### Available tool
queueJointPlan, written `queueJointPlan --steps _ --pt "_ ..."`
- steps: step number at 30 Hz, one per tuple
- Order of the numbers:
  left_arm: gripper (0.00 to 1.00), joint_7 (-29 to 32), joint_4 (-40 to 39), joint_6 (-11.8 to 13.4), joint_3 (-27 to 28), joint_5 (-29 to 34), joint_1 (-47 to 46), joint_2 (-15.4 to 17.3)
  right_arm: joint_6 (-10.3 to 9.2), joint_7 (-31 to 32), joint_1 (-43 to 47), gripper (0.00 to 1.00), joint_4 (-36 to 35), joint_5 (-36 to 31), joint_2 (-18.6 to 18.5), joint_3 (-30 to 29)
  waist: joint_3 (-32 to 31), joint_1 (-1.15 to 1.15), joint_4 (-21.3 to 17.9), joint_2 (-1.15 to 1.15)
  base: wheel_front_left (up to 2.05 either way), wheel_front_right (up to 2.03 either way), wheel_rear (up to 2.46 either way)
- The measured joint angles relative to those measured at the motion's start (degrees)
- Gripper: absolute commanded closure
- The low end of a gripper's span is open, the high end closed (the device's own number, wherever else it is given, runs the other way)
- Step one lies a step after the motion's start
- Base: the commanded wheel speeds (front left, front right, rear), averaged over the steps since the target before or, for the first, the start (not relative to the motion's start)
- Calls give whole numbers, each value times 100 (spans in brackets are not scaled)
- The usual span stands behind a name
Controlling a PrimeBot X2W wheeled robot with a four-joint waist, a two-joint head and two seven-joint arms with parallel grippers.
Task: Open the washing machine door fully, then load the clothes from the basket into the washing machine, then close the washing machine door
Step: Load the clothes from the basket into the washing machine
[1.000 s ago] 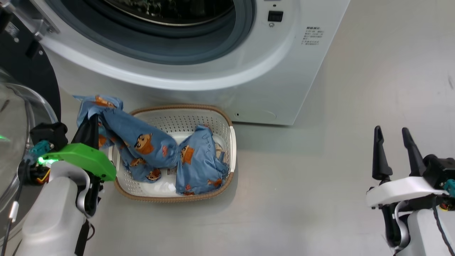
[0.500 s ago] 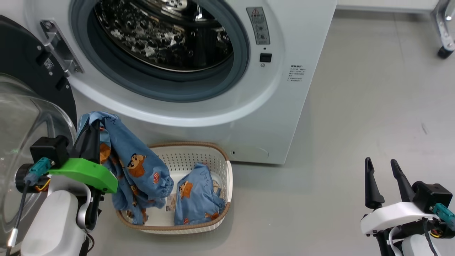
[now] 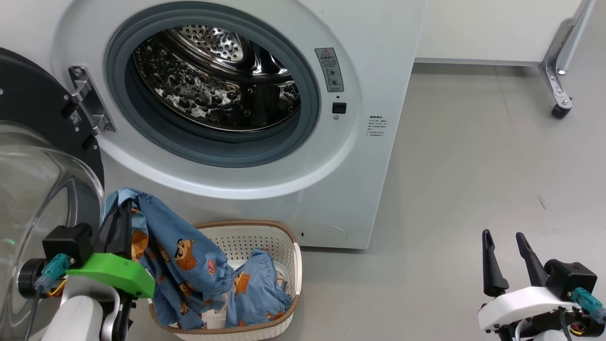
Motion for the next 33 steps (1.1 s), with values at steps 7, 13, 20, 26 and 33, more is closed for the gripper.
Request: queueJointPlan --steps 7,13,20,26,33 --pt "100 0 -221 26 90 41 299 4 3 0 3 0 -60 0 2 27 -42 0 -110 0 0 0 0" --pt "100 0 -346 32 154 41 504 12 4 0 25 0 -79 1 32 77 -9 0 -261 0 0 0 0" --pt "100 0 -488 32 145 83 583 -2 4 0 87 0 -135 1 37 40 97 0 -397 0 0 0 0" --pt "100 0 -514 32 152 83 584 -9 3 0 87 0 -213 1 43 0 240 0 -444 0 0 0 0" --pt "100 0 -533 32 151 85 584 -48 1 0 85 0 -285 1 53 -27 458 0 -440 0 0 0 0"
